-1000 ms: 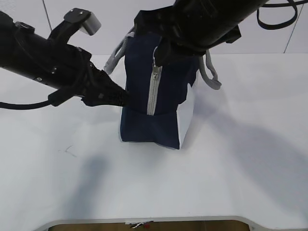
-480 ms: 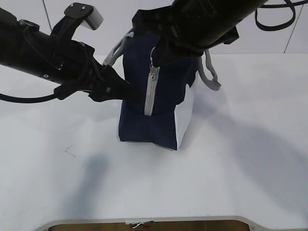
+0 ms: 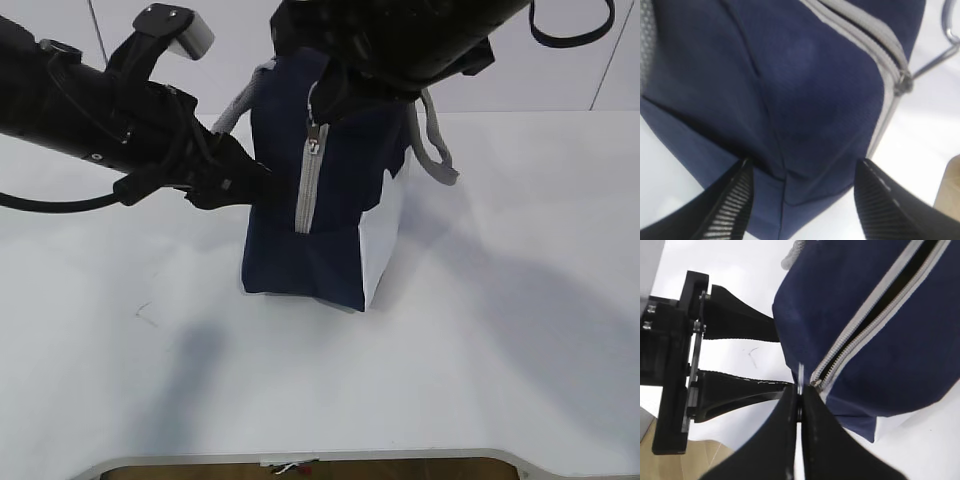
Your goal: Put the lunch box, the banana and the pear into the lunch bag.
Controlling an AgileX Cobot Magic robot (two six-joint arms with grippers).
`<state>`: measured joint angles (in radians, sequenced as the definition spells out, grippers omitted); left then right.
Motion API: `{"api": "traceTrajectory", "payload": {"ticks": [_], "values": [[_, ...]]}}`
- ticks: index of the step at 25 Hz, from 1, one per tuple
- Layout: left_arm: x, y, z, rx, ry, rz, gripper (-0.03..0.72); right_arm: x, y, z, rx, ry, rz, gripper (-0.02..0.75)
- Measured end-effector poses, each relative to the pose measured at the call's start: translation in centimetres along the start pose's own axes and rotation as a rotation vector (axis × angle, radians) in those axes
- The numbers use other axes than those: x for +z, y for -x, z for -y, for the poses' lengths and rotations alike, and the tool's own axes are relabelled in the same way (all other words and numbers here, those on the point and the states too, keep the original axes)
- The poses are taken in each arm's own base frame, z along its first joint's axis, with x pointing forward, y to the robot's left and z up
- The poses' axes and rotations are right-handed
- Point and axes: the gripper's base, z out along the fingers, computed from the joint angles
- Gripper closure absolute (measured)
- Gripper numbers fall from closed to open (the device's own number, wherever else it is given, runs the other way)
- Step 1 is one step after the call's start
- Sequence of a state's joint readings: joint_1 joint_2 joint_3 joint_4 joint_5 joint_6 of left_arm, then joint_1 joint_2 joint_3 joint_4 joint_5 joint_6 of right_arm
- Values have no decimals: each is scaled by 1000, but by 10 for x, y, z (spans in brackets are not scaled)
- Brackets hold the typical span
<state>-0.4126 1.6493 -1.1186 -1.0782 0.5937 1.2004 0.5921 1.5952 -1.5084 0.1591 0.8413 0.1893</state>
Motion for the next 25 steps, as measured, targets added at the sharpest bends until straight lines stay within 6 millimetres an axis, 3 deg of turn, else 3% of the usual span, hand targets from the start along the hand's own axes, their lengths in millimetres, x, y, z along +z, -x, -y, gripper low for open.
{"api": "traceTrajectory", "payload": {"ticks": [11,25], "values": [[0,4,0,5,-4,47,253,0,0,-2,-8,23,-5,725],[1,4,0,3,-1,46,681,0,-1,-3,-20,33,-7,725]]}}
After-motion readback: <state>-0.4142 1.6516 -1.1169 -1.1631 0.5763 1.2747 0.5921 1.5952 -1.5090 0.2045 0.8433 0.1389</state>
